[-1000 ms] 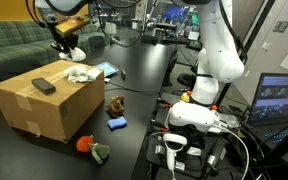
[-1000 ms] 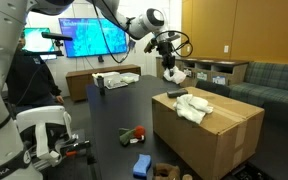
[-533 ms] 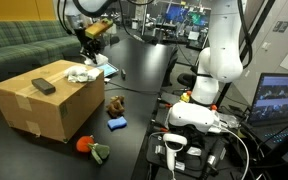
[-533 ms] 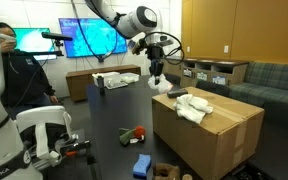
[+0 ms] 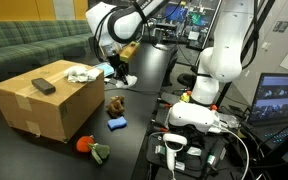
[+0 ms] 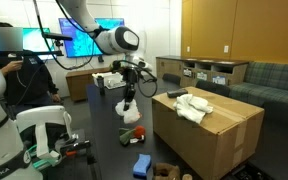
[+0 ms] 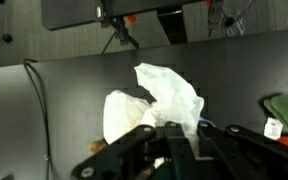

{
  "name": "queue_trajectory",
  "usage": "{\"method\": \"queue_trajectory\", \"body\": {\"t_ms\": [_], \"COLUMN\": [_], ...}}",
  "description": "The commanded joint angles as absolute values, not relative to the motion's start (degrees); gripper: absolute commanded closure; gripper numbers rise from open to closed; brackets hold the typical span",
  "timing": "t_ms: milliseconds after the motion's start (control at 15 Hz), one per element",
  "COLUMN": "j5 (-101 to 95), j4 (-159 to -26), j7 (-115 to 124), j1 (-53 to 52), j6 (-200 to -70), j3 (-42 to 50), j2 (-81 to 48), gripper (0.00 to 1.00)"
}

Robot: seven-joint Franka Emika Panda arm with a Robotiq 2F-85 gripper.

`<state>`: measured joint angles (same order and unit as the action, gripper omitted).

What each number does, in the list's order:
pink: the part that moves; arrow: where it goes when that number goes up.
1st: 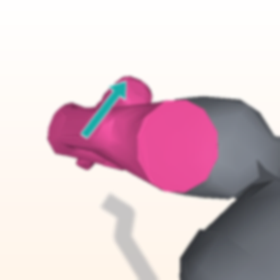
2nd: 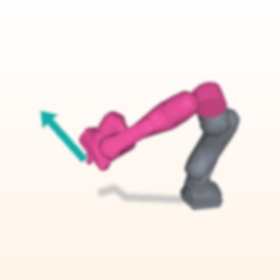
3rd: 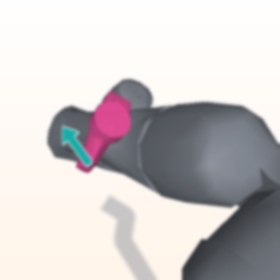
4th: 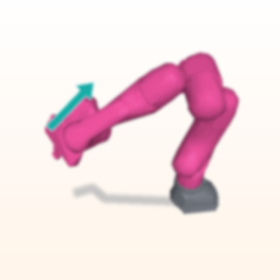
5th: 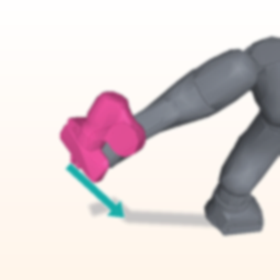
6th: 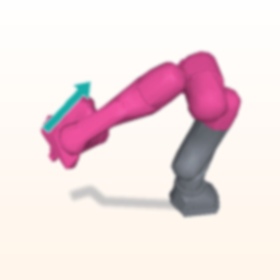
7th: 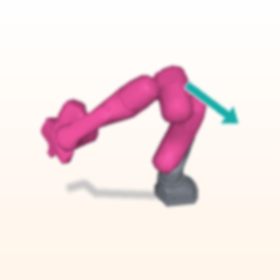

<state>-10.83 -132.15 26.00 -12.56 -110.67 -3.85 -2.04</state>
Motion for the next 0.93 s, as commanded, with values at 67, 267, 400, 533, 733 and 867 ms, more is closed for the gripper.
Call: {"method": "queue_trajectory", "body": {"t_ms": [67, 267, 400, 533, 733, 867], "j5": [-4.55, -0.22, 1.32, 1.02, -0.72, 0.62], "j4": [-150.93, -160.78, -158.46, -160.81, -160.38, -160.02], "j7": [22.72, 24.70, 27.68, 30.19, 32.28, 31.08], "j1": [-11.43, -12.09, -12.83, -13.83, -17.09, -19.90], "j6": [-122.97, -136.80, -146.27, -155.48, -167.23, -173.16], "j3": [-6.54, -8.12, -9.51, -10.22, -7.47, -5.25], "j2": [3.28, 0.70, -9.17, -12.77, -21.04, -24.98], "gripper": [0.91, 0.91, 0.90, 0.90, 0.89, 0.89]}}
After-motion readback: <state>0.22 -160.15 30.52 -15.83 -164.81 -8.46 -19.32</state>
